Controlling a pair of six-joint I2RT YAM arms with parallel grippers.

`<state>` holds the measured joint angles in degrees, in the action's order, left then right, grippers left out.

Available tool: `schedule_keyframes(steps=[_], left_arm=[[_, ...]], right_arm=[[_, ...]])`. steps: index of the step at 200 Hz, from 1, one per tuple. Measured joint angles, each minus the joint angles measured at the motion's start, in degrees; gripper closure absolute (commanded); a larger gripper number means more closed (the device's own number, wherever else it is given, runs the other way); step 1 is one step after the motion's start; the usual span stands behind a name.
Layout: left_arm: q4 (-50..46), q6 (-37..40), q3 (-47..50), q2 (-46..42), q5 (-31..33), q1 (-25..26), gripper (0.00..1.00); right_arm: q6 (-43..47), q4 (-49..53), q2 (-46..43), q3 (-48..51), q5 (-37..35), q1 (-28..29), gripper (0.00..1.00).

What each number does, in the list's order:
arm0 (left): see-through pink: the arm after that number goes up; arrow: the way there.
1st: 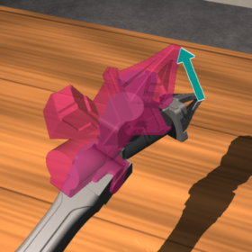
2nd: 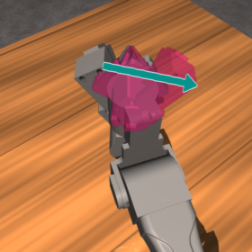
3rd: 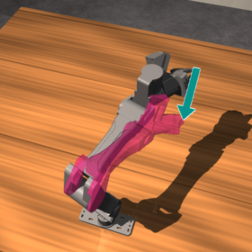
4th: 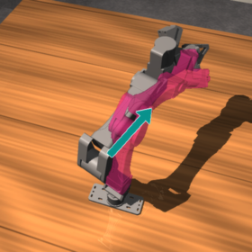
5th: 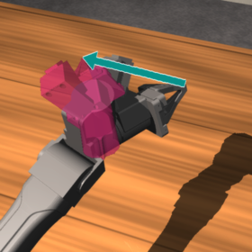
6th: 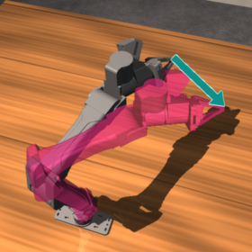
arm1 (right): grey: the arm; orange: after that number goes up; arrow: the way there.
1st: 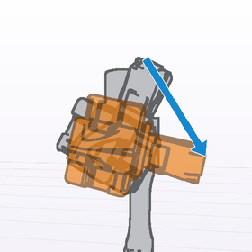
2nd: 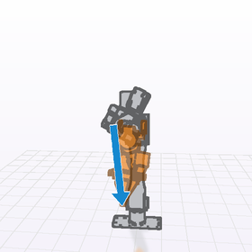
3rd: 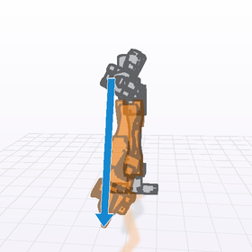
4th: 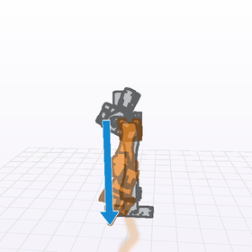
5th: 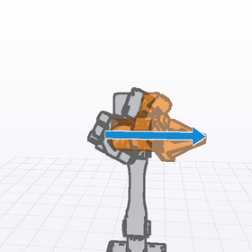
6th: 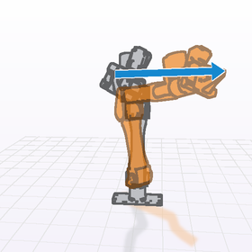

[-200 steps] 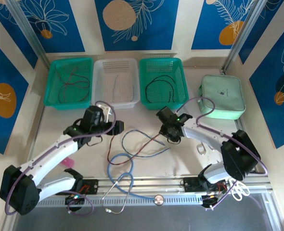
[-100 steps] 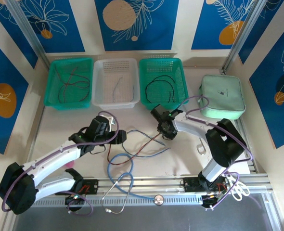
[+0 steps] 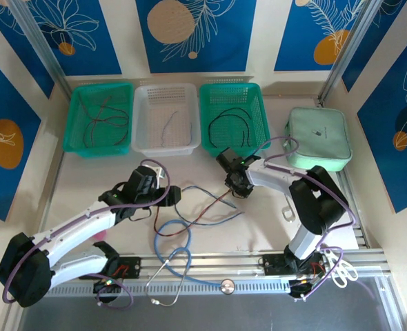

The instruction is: Untangle the cables

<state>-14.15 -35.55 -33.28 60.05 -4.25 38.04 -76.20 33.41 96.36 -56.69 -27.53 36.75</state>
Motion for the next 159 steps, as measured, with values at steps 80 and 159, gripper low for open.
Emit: schedule_keyframes(steps=[80,159], left_arm=[[-0.3,0.0,-1.1,0.0,0.3,0.0,0.27],[-0.5,0.0,-1.2,0.0,0.5,0.0,0.26]], right_arm=[[-2.0,1.3,4.7,-3.7,0.8,-0.5,0.78],[-3.0,0.5,3.5,-2.7,1.1,-0.7,0.77]])
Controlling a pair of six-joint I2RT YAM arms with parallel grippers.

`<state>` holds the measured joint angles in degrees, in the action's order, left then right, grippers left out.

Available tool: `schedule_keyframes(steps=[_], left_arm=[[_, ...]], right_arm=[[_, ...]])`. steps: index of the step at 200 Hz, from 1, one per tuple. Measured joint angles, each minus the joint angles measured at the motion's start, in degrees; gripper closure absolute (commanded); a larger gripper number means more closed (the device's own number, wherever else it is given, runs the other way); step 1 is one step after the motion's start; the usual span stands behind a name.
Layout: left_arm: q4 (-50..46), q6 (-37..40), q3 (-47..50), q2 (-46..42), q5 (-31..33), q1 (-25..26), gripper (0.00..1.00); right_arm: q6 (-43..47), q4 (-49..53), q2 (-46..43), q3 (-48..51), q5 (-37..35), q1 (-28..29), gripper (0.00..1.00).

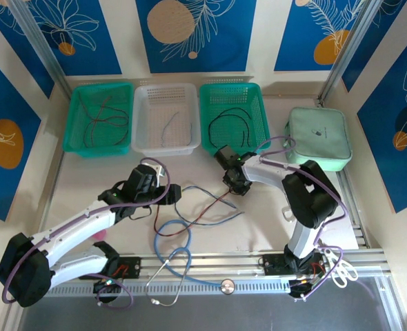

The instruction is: Untangle the cables

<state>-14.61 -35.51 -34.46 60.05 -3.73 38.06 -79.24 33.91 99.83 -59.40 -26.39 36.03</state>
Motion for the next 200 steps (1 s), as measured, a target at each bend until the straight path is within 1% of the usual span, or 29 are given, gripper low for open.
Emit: schedule_keyframes(steps=[66,132,200], left_arm=[[0.0,0.0,0.0,0.0,0.3,0.0,0.26],[0.0,0.0,0.0,0.0,0.4,0.0,0.26],[-1.0,0.0,0.0,-0.7,0.6,0.0,0.26]], right_arm=[[1.2,0.2,-6.1,1.0,-0.2,-0.1,0.76],[1.2,0.3,-5.7,2.1,0.3,-1.2,0.76],[1.2,-0.3,-2.3,2.1,1.9,-1.2,0.76]])
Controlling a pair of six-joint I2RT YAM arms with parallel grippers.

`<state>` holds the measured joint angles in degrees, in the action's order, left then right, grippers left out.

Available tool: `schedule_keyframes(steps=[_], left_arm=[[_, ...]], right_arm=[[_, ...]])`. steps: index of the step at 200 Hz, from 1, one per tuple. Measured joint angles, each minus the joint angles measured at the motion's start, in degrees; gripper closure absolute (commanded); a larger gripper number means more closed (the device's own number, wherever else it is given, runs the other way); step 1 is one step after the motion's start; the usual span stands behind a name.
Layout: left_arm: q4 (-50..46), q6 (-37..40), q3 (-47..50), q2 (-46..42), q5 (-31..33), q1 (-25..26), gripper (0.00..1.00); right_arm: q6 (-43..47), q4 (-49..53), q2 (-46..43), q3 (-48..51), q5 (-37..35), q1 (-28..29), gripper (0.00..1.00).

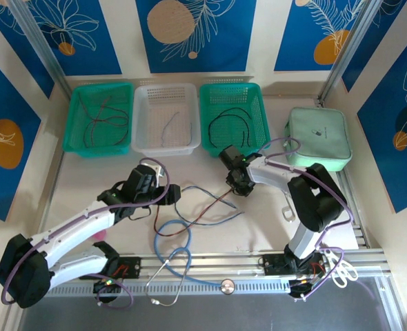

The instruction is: Untangle the cables

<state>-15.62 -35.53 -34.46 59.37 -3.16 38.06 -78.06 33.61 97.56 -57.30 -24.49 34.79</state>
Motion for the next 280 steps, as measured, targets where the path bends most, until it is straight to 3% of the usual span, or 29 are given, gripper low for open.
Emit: schedule_keyframes(steps=[85,151,170,218,280], left_arm=[[-0.5,0.0,0.0,-0.5,0.7,0.0,0.26],[-4.0,2.0,-1.5,-1.8,2.2,0.0,0.25],[-7.1,4.7,-3.8,-2.3,3.8,0.1,0.23],[-13.0,10.2,-8.6,-5.2,5.7,0.1,0.21],[-9.2,4.6,-12.0,0.7,-4.7,0.1,0.21]], right_arm=[[-0.3,-0.8,1.9,-0.2,0.9,0.0,0.79],[-3.1,0.6,2.3,-0.9,1.5,-0.3,1.0],[-4.1,-0.2,1.4,0.0,1.6,-0.3,1.0],[-3.7,-6.4,-7.3,6.6,1.1,1.9,1.0],[3.4,-16.5,-25.6,12.9,-0.6,4.6,1.0]])
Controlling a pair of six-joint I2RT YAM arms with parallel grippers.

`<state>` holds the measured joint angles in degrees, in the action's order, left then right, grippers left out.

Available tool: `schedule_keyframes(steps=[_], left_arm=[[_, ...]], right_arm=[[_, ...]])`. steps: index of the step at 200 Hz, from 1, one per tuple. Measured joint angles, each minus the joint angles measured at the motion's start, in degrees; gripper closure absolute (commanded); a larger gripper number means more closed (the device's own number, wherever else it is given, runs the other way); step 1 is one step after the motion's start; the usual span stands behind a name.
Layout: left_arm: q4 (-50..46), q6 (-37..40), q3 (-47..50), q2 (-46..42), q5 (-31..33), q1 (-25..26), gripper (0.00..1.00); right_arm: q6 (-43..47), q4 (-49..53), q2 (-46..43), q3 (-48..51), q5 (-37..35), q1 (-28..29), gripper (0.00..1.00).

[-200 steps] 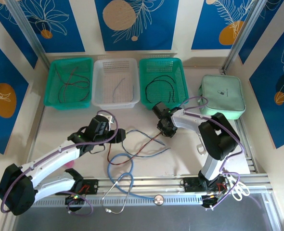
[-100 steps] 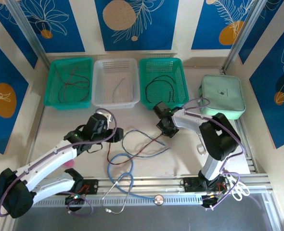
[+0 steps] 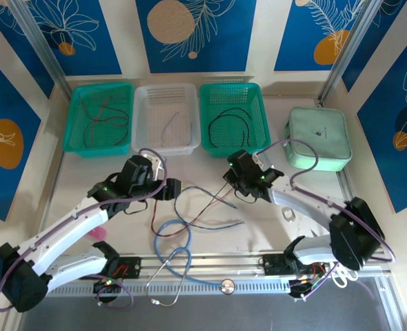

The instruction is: Untangle the cables

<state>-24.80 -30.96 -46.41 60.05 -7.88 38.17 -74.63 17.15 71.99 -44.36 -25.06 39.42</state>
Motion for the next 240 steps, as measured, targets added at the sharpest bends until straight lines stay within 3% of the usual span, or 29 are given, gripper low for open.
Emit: schedule_keyframes(steps=[41,92,191,240], left_arm=[[4.8,-2.9,-5.9,6.0,-6.7,0.0,0.21],[10.8,-6.7,-10.6,11.3,-12.5,-0.2,0.21],[21.8,-14.9,-10.7,16.1,-23.3,-3.2,0.26],[23.0,-15.8,-10.7,17.2,-24.8,-3.2,0.29]], right_arm=[[11.0,-9.9,-8.9,4.7,2.3,-0.3,1.0],[22.0,-21.2,-15.5,5.3,10.4,-2.3,1.0],[30.4,-32.1,-15.1,1.2,28.4,-4.2,1.0],[30.8,-36.7,-12.3,-0.9,34.1,-4.2,1.0]])
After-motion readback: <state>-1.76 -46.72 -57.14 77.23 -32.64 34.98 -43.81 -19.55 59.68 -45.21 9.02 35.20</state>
